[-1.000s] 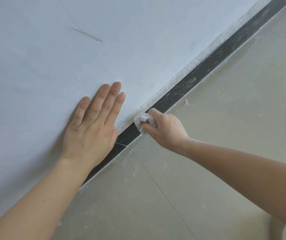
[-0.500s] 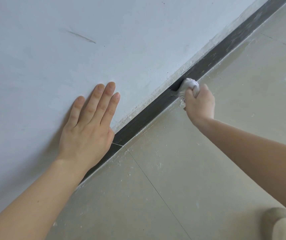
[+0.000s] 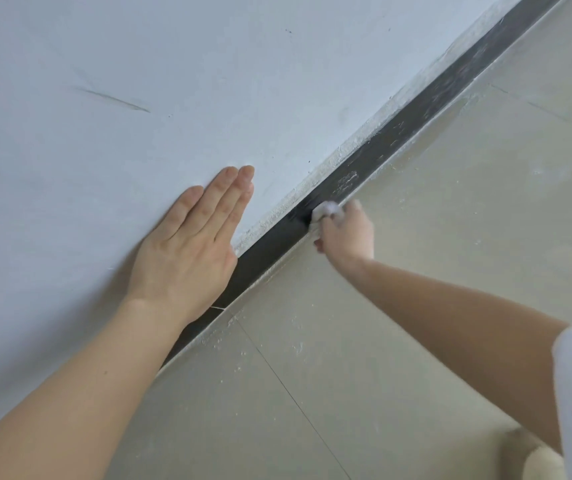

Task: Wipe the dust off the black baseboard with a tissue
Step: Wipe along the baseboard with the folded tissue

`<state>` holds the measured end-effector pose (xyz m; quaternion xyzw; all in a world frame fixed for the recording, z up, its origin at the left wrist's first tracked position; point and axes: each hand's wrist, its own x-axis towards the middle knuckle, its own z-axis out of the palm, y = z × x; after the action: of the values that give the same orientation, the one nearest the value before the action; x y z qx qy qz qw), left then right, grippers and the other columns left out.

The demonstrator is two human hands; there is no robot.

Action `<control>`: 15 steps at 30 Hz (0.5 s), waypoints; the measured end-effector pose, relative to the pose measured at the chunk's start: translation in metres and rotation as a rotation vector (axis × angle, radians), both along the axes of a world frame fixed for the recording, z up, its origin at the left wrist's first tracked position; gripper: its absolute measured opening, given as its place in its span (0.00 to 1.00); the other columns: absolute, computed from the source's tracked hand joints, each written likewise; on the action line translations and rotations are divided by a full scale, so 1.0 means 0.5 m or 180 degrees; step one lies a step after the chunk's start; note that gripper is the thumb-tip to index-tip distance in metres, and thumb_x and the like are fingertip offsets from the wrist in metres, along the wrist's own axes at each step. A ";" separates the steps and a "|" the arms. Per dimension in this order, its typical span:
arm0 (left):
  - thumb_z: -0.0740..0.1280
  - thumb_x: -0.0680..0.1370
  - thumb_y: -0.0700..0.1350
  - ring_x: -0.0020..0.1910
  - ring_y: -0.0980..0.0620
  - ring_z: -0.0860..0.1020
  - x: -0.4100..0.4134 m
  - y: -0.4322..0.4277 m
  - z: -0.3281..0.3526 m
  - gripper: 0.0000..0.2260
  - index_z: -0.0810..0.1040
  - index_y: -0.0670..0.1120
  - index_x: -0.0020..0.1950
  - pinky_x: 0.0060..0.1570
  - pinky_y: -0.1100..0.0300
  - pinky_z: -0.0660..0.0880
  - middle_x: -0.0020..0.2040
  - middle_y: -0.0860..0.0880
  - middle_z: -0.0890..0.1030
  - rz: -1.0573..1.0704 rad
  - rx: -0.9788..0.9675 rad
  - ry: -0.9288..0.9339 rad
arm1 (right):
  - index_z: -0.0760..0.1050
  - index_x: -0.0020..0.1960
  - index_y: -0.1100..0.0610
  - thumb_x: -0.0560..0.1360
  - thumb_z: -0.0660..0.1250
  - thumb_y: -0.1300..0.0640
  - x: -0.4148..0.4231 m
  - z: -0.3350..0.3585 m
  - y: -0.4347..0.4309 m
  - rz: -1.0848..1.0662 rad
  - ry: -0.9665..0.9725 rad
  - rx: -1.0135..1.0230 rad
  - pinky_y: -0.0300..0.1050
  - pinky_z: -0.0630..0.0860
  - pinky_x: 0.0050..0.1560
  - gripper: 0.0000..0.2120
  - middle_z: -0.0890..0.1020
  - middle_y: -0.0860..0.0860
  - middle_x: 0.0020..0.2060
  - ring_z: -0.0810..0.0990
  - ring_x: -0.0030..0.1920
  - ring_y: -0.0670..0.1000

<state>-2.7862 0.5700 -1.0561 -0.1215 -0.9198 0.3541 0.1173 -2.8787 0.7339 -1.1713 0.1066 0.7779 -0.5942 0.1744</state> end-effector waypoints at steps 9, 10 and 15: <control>0.53 0.77 0.45 0.77 0.50 0.50 -0.011 0.031 -0.019 0.31 0.50 0.40 0.79 0.75 0.54 0.41 0.79 0.46 0.49 0.0116 0.0122 0.0108 | 0.68 0.50 0.59 0.76 0.59 0.56 -0.129 0.038 0.123 -0.0987 -0.0072 0.0171 0.50 0.80 0.31 0.07 0.80 0.58 0.43 0.81 0.30 0.54; 0.53 0.77 0.45 0.77 0.50 0.50 -0.017 0.036 -0.019 0.30 0.50 0.39 0.79 0.75 0.53 0.41 0.79 0.45 0.50 0.0087 0.0149 0.0090 | 0.68 0.49 0.59 0.76 0.60 0.55 -0.106 0.040 0.119 -0.0814 -0.0094 0.0175 0.50 0.80 0.31 0.07 0.80 0.58 0.41 0.80 0.28 0.53; 0.52 0.78 0.45 0.77 0.49 0.51 -0.057 0.064 -0.016 0.30 0.51 0.39 0.79 0.75 0.52 0.41 0.79 0.44 0.51 -0.0041 0.0261 0.0056 | 0.67 0.42 0.56 0.73 0.62 0.55 -0.005 0.026 0.055 0.0563 0.0086 0.0185 0.54 0.82 0.37 0.06 0.80 0.55 0.37 0.82 0.37 0.56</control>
<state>-2.8145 0.6019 -1.0643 -0.1195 -0.9316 0.3165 0.1327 -2.8814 0.7615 -1.1581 0.0346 0.8034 -0.5551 0.2125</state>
